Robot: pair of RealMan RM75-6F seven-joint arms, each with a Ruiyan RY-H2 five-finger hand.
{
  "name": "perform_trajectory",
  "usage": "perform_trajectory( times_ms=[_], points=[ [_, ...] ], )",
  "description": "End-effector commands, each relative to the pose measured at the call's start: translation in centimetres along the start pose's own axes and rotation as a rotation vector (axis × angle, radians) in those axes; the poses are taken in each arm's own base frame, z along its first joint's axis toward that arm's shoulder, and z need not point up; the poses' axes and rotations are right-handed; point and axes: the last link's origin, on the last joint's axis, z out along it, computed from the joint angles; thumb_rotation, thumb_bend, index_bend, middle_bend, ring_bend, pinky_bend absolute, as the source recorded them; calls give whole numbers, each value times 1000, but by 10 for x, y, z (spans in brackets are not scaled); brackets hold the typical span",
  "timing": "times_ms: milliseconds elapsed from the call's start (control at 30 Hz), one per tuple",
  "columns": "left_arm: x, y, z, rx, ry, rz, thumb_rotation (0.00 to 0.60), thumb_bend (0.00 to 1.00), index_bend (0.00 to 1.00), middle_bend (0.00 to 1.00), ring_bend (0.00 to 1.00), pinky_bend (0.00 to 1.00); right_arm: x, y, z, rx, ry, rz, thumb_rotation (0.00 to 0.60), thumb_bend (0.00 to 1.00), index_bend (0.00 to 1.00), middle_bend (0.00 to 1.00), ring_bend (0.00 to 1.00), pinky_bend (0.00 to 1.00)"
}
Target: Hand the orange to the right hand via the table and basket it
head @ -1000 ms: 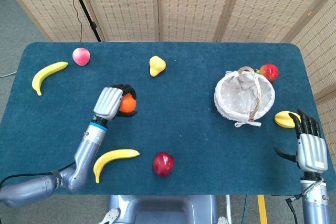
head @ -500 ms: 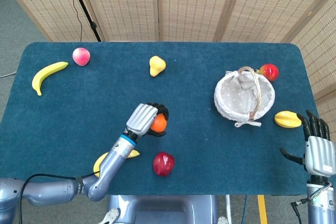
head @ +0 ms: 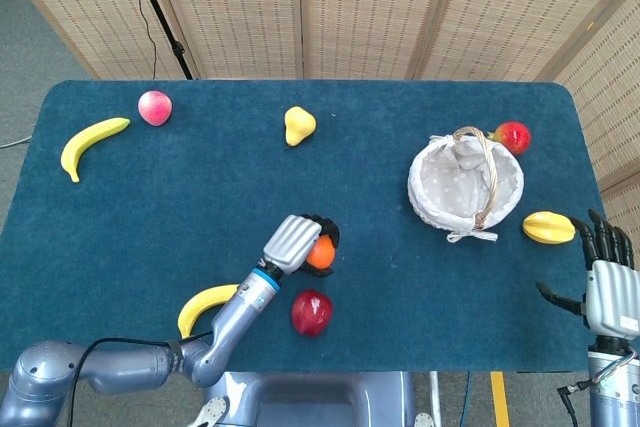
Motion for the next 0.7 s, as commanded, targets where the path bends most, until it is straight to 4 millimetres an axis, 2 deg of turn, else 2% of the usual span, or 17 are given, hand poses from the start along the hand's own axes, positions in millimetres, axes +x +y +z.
perform_trajectory(
  times_ms=[33, 267, 367, 533, 600, 700],
  points=[
    [-19, 4, 9, -16, -25, 5, 600, 207, 682, 547, 460, 542, 0, 0, 0, 1, 1, 1, 600, 0, 131, 31, 0, 0],
    [-28, 9, 28, -26, -20, -32, 600, 208, 663, 543, 440, 542, 1, 1, -1, -1, 3, 3, 600, 0, 131, 31, 0, 0],
    [-26, 9, 32, -28, -18, -29, 600, 196, 591, 488, 392, 523, 1, 1, -1, -2, 3, 5, 600, 0, 131, 31, 0, 0],
    [-21, 8, 36, -30, -22, -17, 600, 128, 318, 225, 199, 322, 2, 2, 0, -3, 4, 7, 600, 0, 131, 31, 0, 0],
    [-18, 7, 38, -28, -18, -7, 600, 123, 271, 176, 166, 294, 2, 2, 0, -2, 4, 8, 600, 0, 131, 31, 0, 0],
    [-12, 5, 39, -24, -8, 4, 600, 105, 158, 59, 65, 205, 2, 1, 0, -1, 3, 9, 600, 0, 131, 31, 0, 0]
  ],
)
